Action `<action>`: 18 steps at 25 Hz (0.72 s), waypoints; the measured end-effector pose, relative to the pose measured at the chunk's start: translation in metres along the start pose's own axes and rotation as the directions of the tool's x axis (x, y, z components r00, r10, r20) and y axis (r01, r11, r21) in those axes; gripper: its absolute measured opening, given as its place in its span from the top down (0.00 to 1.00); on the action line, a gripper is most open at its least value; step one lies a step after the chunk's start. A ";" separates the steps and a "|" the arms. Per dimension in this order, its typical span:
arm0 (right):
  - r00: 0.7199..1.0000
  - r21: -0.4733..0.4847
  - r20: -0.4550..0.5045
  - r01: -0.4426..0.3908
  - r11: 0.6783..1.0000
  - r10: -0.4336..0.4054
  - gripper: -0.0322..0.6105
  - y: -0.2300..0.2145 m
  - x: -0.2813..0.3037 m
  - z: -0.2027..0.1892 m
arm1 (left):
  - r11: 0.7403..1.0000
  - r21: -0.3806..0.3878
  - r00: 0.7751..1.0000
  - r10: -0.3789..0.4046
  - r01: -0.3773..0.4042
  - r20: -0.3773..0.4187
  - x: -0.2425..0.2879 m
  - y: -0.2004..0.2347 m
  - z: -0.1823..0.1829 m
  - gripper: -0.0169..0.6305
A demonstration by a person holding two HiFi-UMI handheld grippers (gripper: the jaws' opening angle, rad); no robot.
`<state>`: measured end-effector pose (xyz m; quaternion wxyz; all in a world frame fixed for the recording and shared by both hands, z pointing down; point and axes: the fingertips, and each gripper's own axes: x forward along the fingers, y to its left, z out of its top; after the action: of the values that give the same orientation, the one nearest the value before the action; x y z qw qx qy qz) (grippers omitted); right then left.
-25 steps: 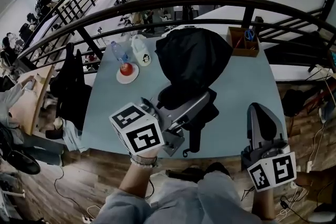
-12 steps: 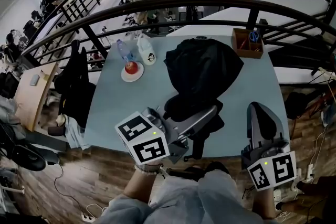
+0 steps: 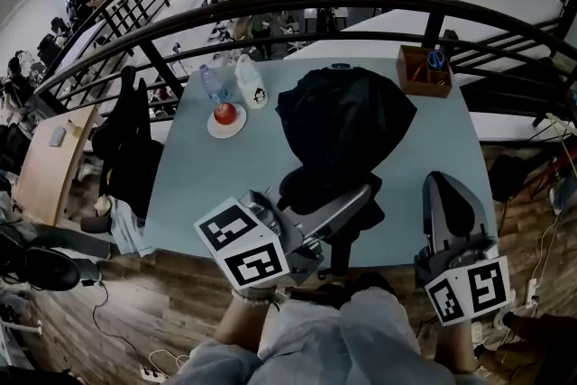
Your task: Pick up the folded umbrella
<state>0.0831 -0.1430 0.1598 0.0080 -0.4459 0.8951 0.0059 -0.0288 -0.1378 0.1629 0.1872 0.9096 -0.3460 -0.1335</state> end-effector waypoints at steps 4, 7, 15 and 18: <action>1.000 -0.005 -0.005 -0.002 1.000 0.002 0.95 0.003 0.000 0.002 | 1.000 -0.011 1.000 -0.011 0.011 0.011 -0.003 -0.002 0.002 0.53; 1.000 -0.005 -0.010 -0.008 1.000 0.008 0.95 0.008 0.001 0.001 | 1.000 -0.011 1.000 -0.013 0.014 0.016 -0.007 -0.003 0.003 0.53; 1.000 -0.007 -0.017 -0.025 1.000 0.025 0.95 0.015 0.006 -0.001 | 1.000 -0.014 0.999 -0.003 0.003 0.032 -0.014 0.002 0.005 0.53; 0.999 -0.006 -0.018 -0.027 1.000 0.027 0.95 0.014 0.005 -0.001 | 1.000 -0.014 0.999 0.001 0.000 0.038 -0.014 0.000 0.006 0.53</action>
<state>0.0691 -0.1383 0.1606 -0.0017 -0.4338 0.9010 0.0050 -0.0413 -0.1299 0.1591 0.1871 0.9055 -0.3488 -0.1529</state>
